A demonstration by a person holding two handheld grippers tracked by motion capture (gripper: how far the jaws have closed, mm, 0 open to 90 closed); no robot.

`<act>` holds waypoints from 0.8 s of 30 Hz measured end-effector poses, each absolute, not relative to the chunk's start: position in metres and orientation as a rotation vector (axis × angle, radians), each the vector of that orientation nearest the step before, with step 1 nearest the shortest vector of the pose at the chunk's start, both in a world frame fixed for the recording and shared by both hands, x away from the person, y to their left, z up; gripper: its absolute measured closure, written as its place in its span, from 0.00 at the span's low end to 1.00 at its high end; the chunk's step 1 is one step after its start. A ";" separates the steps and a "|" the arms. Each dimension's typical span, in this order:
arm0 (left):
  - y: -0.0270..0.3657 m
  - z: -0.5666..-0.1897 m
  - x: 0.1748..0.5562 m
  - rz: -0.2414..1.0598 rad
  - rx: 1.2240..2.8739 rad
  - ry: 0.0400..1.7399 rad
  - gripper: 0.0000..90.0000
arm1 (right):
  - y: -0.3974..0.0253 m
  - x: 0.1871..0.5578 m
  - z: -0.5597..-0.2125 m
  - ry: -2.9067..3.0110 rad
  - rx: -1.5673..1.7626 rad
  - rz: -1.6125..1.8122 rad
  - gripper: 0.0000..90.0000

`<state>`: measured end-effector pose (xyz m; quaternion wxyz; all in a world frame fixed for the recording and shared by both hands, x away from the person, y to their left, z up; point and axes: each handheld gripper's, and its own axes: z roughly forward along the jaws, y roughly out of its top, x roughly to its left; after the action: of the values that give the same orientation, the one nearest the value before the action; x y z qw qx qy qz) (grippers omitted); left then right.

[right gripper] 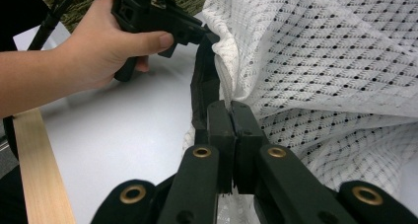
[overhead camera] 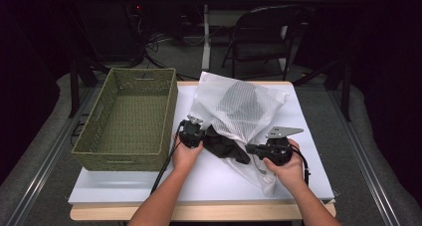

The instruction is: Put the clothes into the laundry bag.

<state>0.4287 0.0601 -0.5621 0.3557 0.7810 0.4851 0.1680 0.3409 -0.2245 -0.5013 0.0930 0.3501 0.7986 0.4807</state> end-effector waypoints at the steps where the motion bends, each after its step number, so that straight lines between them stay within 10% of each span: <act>1: 0.061 -0.561 0.427 0.425 2.022 1.244 1.00 | -0.225 0.341 -0.501 2.369 1.041 1.430 0.99; 24: 0.082 -0.531 0.347 0.337 2.078 1.085 0.99 | -0.246 0.338 -0.486 2.306 1.068 1.451 0.99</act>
<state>0.3471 0.0817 -0.5312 0.3771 0.8126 0.4244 0.1319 0.3382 -0.2460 -0.4859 0.1075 0.3629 0.7835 0.4929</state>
